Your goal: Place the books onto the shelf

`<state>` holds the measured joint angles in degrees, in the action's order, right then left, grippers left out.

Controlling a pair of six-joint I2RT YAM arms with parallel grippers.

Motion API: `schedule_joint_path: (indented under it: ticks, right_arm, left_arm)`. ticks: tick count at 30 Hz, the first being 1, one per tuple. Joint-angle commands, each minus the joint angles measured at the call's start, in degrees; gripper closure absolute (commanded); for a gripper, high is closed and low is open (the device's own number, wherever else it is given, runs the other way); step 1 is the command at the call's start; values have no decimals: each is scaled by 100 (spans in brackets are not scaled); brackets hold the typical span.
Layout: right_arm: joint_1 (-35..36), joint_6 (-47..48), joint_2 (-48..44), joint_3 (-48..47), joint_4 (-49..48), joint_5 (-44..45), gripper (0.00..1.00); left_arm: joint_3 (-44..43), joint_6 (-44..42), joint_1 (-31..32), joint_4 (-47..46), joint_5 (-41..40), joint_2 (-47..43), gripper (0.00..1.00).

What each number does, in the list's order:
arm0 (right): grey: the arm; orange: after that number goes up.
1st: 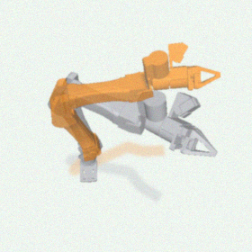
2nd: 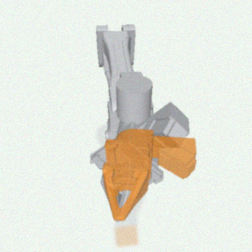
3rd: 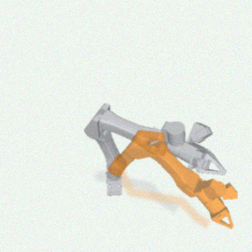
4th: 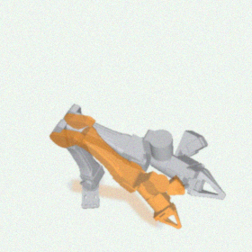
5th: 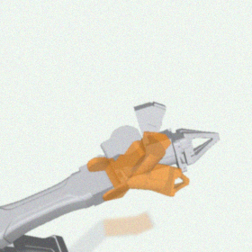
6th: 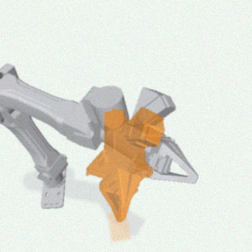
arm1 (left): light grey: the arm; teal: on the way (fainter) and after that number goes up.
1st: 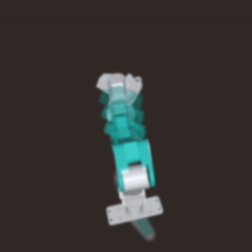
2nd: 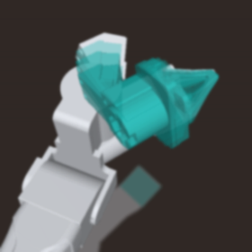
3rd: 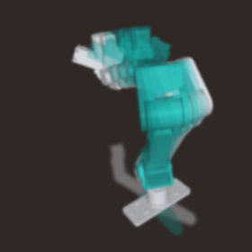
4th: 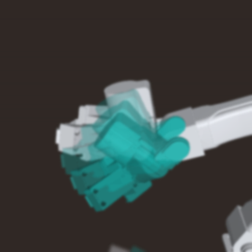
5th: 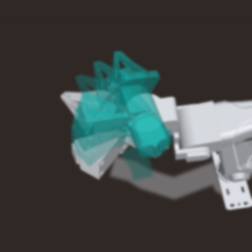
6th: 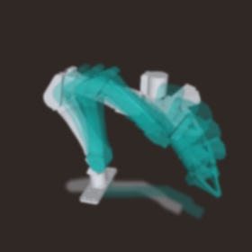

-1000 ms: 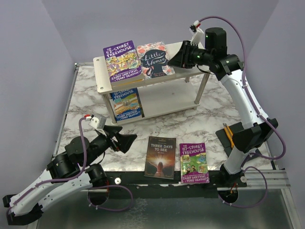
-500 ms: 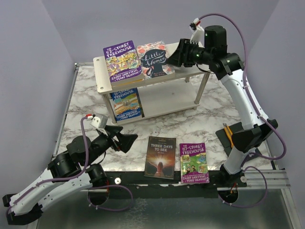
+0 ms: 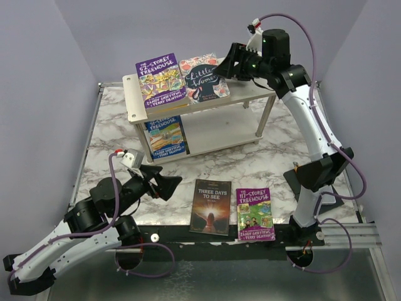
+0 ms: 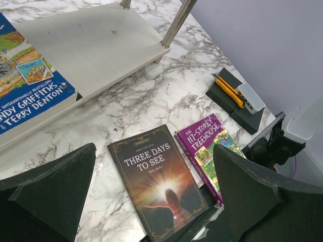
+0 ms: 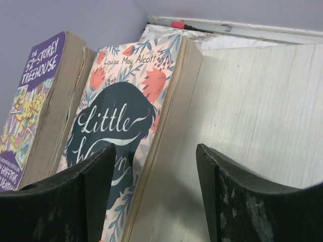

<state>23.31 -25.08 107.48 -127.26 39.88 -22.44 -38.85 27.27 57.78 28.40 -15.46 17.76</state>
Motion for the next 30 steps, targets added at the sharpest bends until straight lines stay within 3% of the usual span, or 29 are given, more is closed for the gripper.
schedule_joint_path:
  ticks: [1,30]
  right_arm:
    - [31,-165,216,-240,-103,210,31]
    - [111,-246,377,-166,-471,-1035,35]
  left_arm:
    - [30,-45,5,-89,34,22,1]
    - [29,-54,7,-98,149,266,1]
